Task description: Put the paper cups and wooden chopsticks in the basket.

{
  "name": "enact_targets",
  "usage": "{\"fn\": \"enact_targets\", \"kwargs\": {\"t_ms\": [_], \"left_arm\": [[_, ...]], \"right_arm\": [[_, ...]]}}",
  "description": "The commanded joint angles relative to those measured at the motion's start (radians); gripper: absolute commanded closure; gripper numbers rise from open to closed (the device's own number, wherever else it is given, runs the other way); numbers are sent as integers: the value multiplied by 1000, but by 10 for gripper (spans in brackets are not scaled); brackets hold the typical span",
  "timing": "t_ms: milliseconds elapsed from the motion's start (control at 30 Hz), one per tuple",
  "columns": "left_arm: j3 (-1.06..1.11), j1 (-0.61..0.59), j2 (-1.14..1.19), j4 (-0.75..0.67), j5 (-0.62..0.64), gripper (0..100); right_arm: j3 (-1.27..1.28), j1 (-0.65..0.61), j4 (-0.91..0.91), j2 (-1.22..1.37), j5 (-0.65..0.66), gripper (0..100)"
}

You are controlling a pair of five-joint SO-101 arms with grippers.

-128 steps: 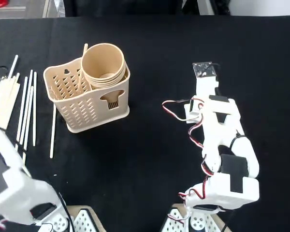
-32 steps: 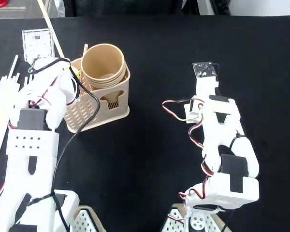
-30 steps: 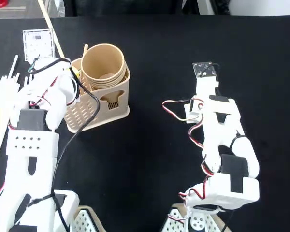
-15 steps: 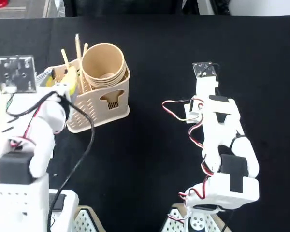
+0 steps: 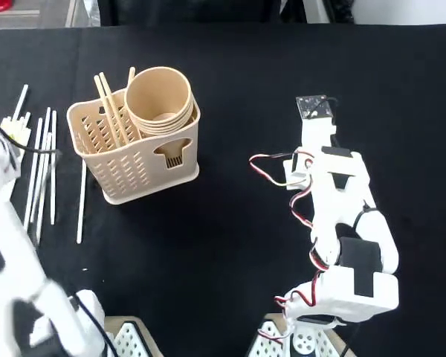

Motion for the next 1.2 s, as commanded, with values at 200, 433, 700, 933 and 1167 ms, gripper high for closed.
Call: {"fn": "enact_targets", "kwargs": {"t_ms": [200, 433, 700, 933, 1167], "left_arm": [[-642, -104, 807, 210, -209, 829], [-1095, -102, 1283, 287, -276, 829], [-1616, -111, 1783, 370, -278, 830], [-2026, -104, 2007, 594, -285, 943], [-2022, -108, 1947, 654, -278, 972]], "right_arm": [[-7, 8, -14, -10, 6, 986], [-7, 8, -14, -10, 6, 986], [-7, 8, -14, -10, 6, 986], [-7, 8, -14, -10, 6, 986], [-7, 8, -14, -10, 8, 986]]}}
